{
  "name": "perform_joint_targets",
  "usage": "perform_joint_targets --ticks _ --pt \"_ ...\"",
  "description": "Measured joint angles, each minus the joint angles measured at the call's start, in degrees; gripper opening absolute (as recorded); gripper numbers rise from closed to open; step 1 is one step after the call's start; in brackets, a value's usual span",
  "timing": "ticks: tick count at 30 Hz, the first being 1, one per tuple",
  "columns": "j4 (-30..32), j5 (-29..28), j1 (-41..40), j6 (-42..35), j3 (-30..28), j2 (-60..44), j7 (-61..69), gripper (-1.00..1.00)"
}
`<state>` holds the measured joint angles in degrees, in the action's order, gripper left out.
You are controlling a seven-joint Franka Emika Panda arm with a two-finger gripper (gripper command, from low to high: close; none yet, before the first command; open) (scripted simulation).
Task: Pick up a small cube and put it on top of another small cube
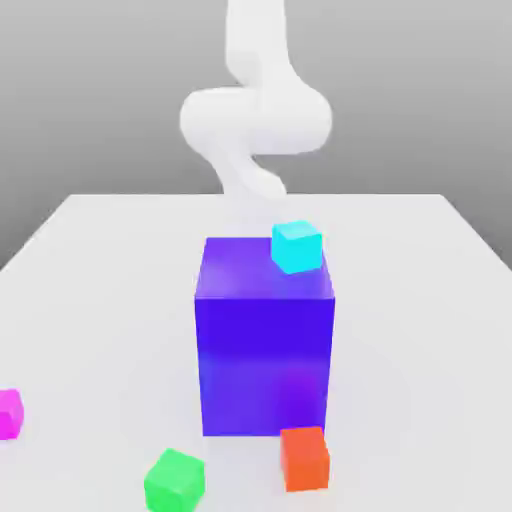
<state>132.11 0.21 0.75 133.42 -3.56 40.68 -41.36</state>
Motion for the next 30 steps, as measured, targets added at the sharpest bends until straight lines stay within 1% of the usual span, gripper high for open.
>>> perform_joint_targets --ticks 5,10,17,20,23,28,30 --pt "0.68 1.34 1.28 3.41 -7.64 -10.4 9.82 0.0" --pt "1.37 4.35 1.9 6.79 -15.0 -20.51 20.6 0.0" --pt "2.21 11.67 0.46 11.14 -23.29 -35.42 37.88 0.0" --pt "2.52 15.43 -2.93 12.85 -24.61 -42.05 45.72 0.0" --pt "2.85 18.33 -6.06 14.63 -24.69 -48.5 52.94 0.0" --pt "3.56 20.52 -12.26 18.04 -24.69 -58.58 63.12 0.0" --pt "3.09 22.51 -14.86 20.27 -22.99 -62.62 66.25 0.0"
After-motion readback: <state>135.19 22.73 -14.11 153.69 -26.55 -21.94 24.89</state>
